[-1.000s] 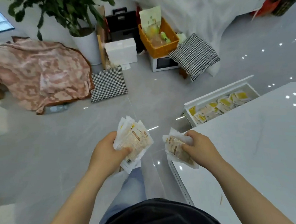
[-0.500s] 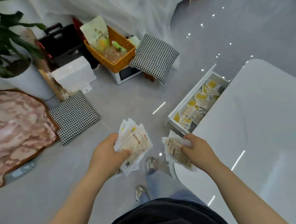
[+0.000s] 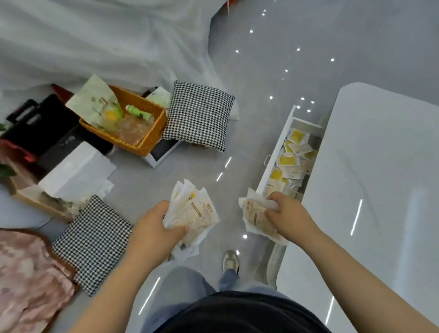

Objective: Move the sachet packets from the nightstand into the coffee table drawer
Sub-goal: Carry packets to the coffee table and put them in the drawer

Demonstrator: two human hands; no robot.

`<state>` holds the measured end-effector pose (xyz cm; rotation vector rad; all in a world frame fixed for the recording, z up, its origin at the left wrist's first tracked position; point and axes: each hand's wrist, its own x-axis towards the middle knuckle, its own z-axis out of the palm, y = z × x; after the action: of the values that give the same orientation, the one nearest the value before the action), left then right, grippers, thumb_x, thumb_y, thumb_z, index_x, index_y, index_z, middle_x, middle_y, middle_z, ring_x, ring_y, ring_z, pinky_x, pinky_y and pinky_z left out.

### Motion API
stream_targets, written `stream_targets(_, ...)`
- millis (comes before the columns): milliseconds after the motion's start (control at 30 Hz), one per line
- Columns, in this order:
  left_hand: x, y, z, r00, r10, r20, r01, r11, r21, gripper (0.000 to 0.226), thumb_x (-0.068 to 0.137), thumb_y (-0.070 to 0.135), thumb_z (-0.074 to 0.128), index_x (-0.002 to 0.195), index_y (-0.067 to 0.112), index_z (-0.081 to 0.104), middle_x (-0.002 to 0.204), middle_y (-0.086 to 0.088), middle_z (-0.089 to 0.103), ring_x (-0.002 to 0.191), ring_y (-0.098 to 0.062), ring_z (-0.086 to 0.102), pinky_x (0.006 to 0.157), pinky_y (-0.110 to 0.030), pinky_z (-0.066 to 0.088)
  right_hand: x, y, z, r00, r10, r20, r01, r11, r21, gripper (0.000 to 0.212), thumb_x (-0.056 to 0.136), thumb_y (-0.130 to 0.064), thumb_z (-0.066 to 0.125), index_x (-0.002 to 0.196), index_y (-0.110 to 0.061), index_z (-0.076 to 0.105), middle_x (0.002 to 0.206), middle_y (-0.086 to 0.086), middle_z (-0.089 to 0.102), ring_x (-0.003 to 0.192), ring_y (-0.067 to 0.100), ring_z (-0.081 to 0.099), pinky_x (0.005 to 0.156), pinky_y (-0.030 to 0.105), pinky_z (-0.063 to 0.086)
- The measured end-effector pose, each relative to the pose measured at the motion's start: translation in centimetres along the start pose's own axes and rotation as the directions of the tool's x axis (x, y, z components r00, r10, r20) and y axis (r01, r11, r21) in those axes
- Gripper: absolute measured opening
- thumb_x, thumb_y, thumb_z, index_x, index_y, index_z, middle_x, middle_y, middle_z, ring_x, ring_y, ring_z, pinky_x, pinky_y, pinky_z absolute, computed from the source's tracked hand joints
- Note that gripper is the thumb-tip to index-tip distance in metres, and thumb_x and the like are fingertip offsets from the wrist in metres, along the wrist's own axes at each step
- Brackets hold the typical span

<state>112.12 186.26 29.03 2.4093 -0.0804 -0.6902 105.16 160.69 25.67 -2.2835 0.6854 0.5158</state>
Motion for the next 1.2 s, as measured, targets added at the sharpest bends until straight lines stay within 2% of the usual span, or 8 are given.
stream_targets(200,8.1,2.2,-2.1,0.987,0.082,0.138,-0.088,0.995,0.037,0.031,0.081,0.018,0.069,0.097,0.036,0.050,0.086,0.019,0.057,0.079,-0.001,0.056,0.057,-0.016,0.038,3.6,-1.6,-1.0,0.990,0.117,-0.073,-0.110,0.990,0.092,0.020,0.093,-0.013,0.044,0.109,-0.014,0.056,0.092,0.001,0.057,0.087,0.023,0.056,0.072,0.030,0.043)
stream_targets(433,18.9,5.3,-6.1,0.929,0.236,0.285,-0.286,0.946,0.149,0.036,0.080,0.021,0.070,0.111,0.032,0.054,0.098,0.011,0.060,0.087,-0.012,0.056,0.059,-0.020,0.039,8.0,-5.0,-1.3,0.925,0.338,-0.173,-0.294,0.927,0.234,0.023,0.090,-0.010,0.045,0.108,-0.012,0.058,0.095,0.005,0.061,0.087,0.025,0.057,0.079,0.035,0.048)
stream_targets(533,22.9,7.2,-7.8,0.888,0.292,0.354,-0.377,0.905,0.200,0.037,0.079,0.023,0.071,0.112,0.029,0.056,0.096,0.009,0.062,0.085,-0.013,0.058,0.060,-0.023,0.041,9.3,-6.8,-1.4,0.868,0.447,-0.215,-0.362,0.868,0.340,0.024,0.089,-0.008,0.046,0.110,-0.008,0.058,0.099,0.009,0.063,0.090,0.027,0.058,0.078,0.035,0.046)
stream_targets(633,26.3,9.4,-8.2,0.833,0.329,0.446,-0.446,0.875,0.187,0.037,0.079,0.020,0.070,0.112,0.028,0.055,0.093,0.011,0.058,0.084,-0.010,0.055,0.059,-0.016,0.039,9.9,-7.7,-1.3,0.807,0.538,-0.243,-0.402,0.802,0.442,0.023,0.089,-0.008,0.046,0.109,-0.008,0.060,0.100,0.009,0.064,0.085,0.024,0.055,0.073,0.030,0.043)
stream_targets(867,31.1,15.2,-5.0,0.672,0.388,0.630,-0.611,0.771,0.177,0.030,0.078,0.022,0.070,0.100,0.035,0.054,0.088,0.020,0.059,0.083,-0.003,0.059,0.065,-0.021,0.048,9.6,-6.2,-1.5,0.642,0.726,-0.247,-0.494,0.638,0.591,0.016,0.088,-0.010,0.049,0.102,-0.013,0.057,0.087,0.001,0.058,0.081,0.022,0.054,0.064,0.028,0.038)
stream_targets(967,32.4,18.4,-2.6,0.610,0.400,0.684,-0.673,0.717,0.180,0.030,0.078,0.022,0.071,0.099,0.036,0.054,0.089,0.020,0.060,0.081,-0.002,0.060,0.070,-0.028,0.054,10.0,-4.6,-1.9,0.581,0.783,-0.224,-0.503,0.561,0.658,0.019,0.089,-0.011,0.049,0.105,-0.013,0.057,0.087,0.001,0.058,0.078,0.019,0.054,0.058,0.025,0.036)
stream_targets(1100,34.0,23.0,0.9,0.550,0.414,0.726,-0.749,0.629,0.209,0.036,0.078,0.023,0.071,0.110,0.030,0.057,0.092,0.014,0.063,0.082,-0.006,0.062,0.065,-0.022,0.050,11.2,-1.5,-3.0,0.509,0.831,-0.226,-0.468,0.487,0.737,0.018,0.090,-0.011,0.049,0.104,-0.015,0.058,0.077,-0.007,0.053,0.067,0.005,0.049,0.052,0.017,0.032)
stream_targets(1200,34.7,26.8,3.4,0.505,0.394,0.768,-0.805,0.536,0.255,0.037,0.077,0.024,0.070,0.111,0.030,0.058,0.093,0.014,0.063,0.084,-0.009,0.062,0.068,-0.026,0.051,11.5,0.2,-3.9,0.450,0.872,-0.193,-0.453,0.408,0.793,0.018,0.089,-0.010,0.048,0.103,-0.013,0.058,0.080,-0.004,0.055,0.065,0.004,0.048,0.051,0.019,0.033)
